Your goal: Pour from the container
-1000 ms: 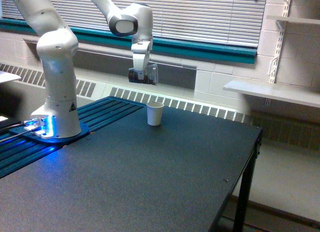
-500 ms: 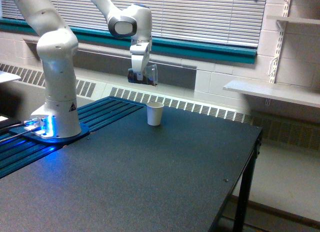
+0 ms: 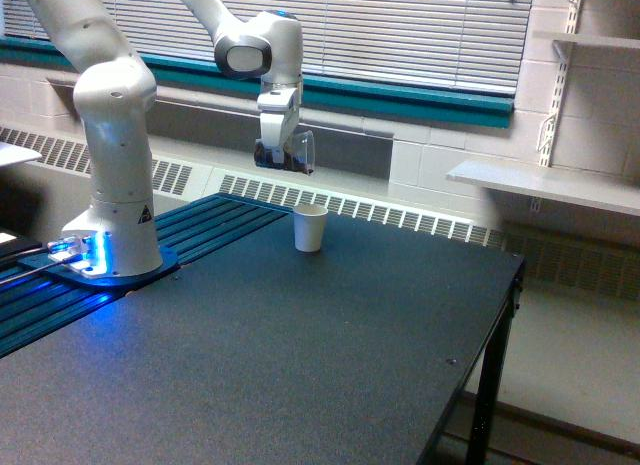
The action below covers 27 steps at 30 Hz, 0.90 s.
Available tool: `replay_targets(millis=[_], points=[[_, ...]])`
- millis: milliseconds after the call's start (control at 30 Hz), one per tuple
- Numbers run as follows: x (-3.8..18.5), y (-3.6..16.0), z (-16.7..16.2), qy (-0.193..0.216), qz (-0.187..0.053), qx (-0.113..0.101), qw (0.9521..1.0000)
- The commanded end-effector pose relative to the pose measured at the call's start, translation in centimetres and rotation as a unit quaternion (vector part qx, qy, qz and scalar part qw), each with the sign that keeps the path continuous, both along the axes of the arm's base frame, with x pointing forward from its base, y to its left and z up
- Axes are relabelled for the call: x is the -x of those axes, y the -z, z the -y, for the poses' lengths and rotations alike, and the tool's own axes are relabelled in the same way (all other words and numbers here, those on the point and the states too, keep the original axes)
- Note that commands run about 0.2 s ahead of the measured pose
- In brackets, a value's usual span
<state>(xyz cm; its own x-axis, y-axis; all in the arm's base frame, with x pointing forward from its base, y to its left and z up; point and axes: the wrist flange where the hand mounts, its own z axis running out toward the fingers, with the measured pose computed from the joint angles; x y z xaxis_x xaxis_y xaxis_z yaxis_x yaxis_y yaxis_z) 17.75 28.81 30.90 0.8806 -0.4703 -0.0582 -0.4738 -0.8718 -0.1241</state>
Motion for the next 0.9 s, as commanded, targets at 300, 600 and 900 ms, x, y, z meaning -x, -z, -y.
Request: replay_targets(millis=[300, 600, 900], points=[[0.4, 0.7, 0.5, 0.019, -0.016, -0.012, 0.9996], [0.4, 1.2, 0.7, 0.025, -0.021, -0.018, 0.9993], [0.2, 1.5, 1.1, 0.029, -0.025, -0.023, 0.999]])
